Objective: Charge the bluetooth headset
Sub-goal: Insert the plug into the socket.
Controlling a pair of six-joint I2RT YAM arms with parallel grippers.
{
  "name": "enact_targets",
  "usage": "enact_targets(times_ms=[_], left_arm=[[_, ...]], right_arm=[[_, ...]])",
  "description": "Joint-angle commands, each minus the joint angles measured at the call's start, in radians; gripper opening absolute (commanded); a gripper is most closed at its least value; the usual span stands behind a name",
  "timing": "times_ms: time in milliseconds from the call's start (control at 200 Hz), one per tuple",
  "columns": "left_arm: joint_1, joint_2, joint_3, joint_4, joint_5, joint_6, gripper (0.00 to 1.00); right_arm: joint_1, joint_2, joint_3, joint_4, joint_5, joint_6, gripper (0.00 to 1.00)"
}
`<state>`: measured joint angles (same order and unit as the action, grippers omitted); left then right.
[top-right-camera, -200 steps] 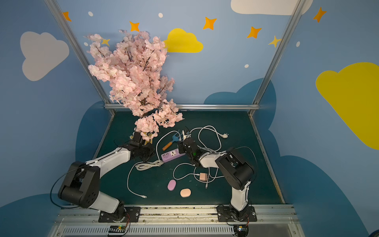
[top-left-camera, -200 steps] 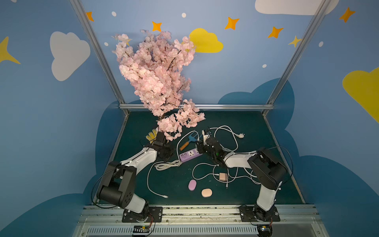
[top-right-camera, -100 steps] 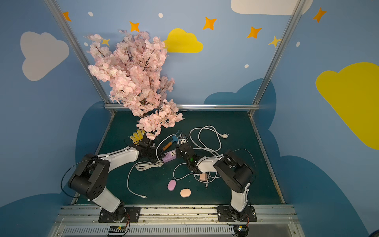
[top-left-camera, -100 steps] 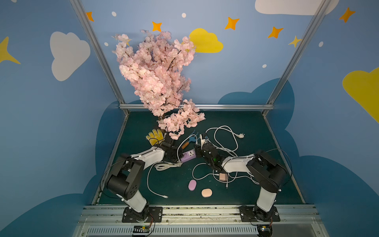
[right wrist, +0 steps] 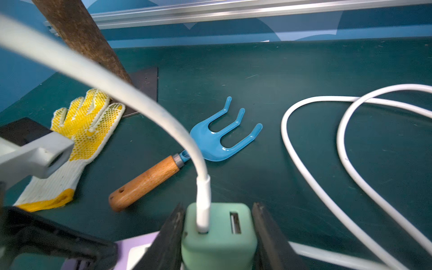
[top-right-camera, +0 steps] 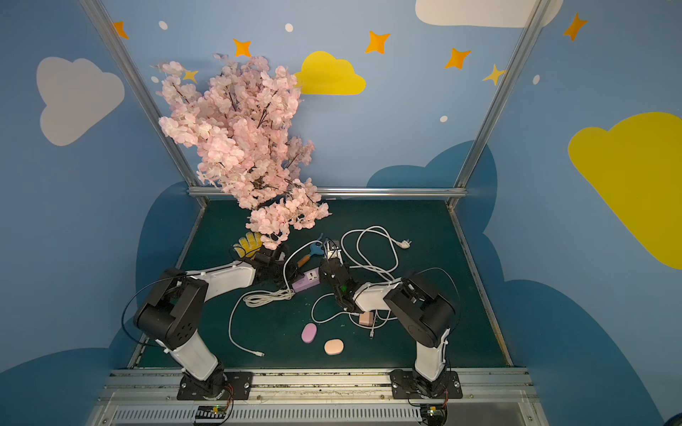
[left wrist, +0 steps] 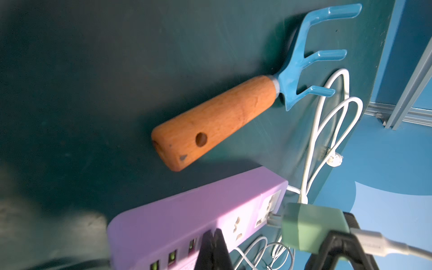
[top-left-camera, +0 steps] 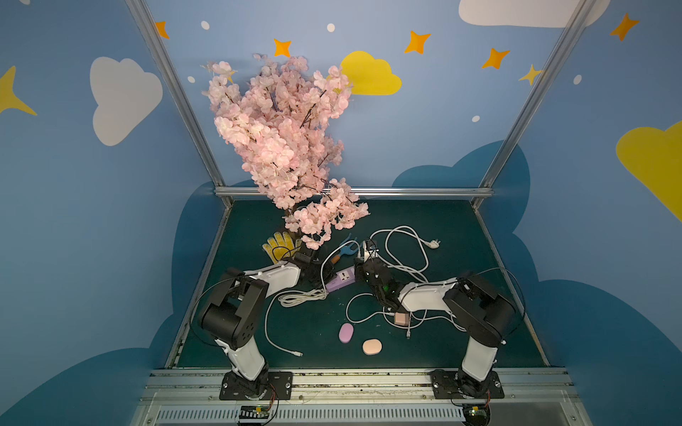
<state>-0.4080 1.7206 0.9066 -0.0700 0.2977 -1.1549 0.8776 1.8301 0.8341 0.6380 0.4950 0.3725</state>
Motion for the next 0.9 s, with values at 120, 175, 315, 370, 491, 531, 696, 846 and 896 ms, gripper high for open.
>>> enact_targets(times_ms=[120,175,315,370,491,531,696,846,896], left_arm=[[-0.013,0.067,-0.043,-0.051,-0.039,-0.021,0.03],[-0.013,0.068,-0.04,-0.053,-0.042,-0.021,0.03],[-0.013,0.079,-0.018,-0.072,-0.046,-0.015,0.03],[-0.013,0.087,-0.011,-0.076,-0.044,-0.014,0.03],[-0.015,0.113,-0.004,-0.069,-0.03,-0.023,0.04],[-0.019,0.119,-0.004,-0.064,-0.027,-0.025,0.03],[-0.03,0.135,0.0,-0.063,-0.029,-0.03,0.03],[-0.031,0.134,0.003,-0.071,-0.039,-0.028,0.04],[-0.03,0.134,0.002,-0.071,-0.04,-0.026,0.03]], right_arm=[[-0.023,0.033,-0.009,0.0,-0.06,-0.038,0.0],[-0.022,0.039,-0.01,0.006,-0.084,-0.036,0.0],[-0.013,0.043,-0.031,0.012,-0.101,-0.015,0.0],[-0.009,0.039,-0.046,0.017,-0.1,-0.003,0.0],[0.008,0.032,-0.064,0.017,-0.088,-0.004,0.0],[0.018,0.031,-0.063,0.015,-0.076,-0.019,0.0],[0.062,0.038,-0.038,-0.018,0.018,-0.075,0.0],[0.067,0.038,-0.052,-0.029,0.03,-0.061,0.0],[0.069,0.037,-0.055,-0.039,0.032,-0.052,0.0]])
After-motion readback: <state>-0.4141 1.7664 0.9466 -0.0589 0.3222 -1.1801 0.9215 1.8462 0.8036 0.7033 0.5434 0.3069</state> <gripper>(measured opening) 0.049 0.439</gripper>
